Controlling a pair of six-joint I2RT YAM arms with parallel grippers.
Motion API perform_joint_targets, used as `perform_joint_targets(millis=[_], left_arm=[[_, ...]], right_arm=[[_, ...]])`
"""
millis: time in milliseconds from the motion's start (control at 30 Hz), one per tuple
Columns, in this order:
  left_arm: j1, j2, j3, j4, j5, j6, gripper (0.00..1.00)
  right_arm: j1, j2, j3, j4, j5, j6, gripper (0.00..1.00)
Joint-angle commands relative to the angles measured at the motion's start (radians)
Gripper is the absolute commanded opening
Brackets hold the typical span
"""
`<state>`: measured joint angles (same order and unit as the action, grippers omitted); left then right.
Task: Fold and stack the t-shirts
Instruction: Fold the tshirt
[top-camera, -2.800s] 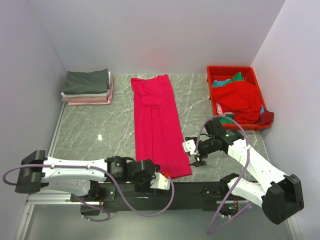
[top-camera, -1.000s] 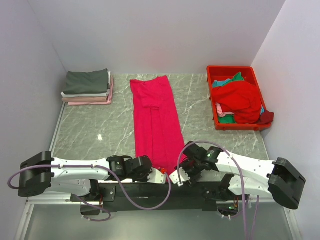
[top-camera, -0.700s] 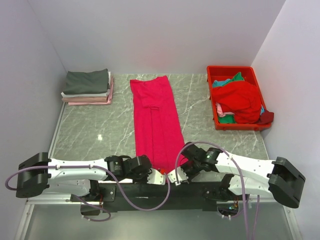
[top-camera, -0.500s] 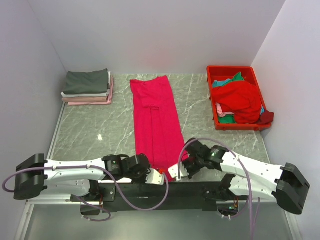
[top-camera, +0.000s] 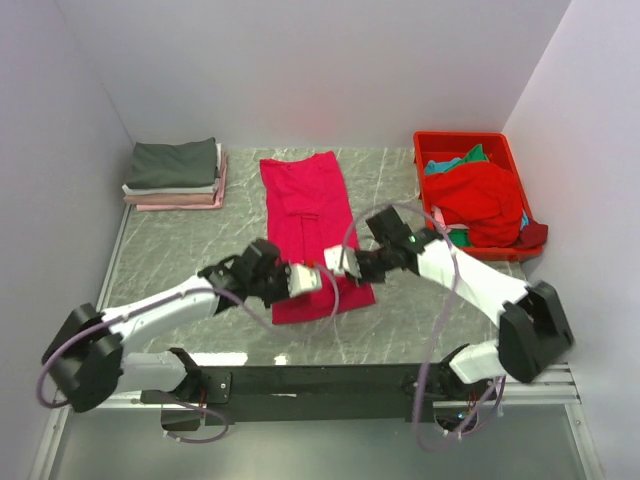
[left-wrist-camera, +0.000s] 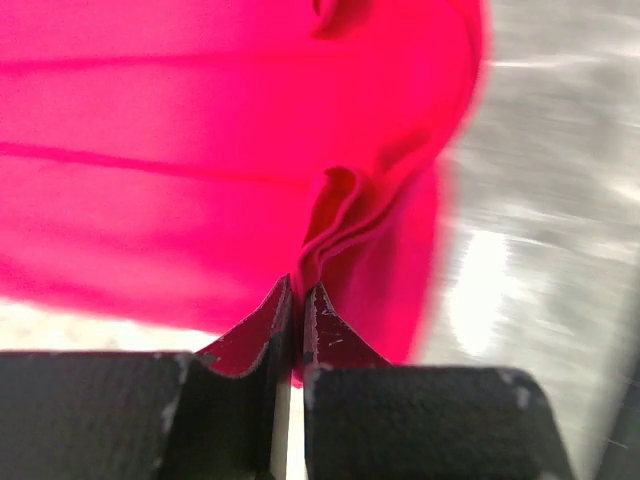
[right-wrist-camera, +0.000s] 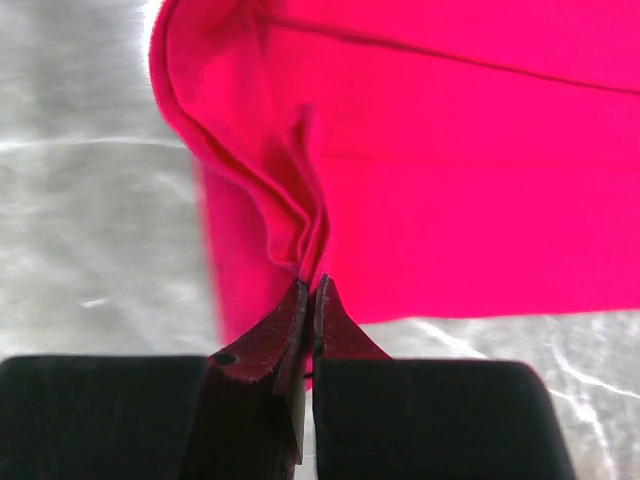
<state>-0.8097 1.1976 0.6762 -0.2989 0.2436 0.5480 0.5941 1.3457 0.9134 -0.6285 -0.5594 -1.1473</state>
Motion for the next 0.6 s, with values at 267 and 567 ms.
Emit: perform_joint_targets(millis=[267,567], left_arm=[[0.375,0.353,0.356,0.112,0.189,0.133,0.01],[0.477,0.595,0.571,0.121,0.224,0.109,0.00]], right_arm=[[-0.152,0.438,0.498,0.111,0.038,0.161,0.00],[-0.169,0.656,0.758,0.145,0.104,0.251,0.00]])
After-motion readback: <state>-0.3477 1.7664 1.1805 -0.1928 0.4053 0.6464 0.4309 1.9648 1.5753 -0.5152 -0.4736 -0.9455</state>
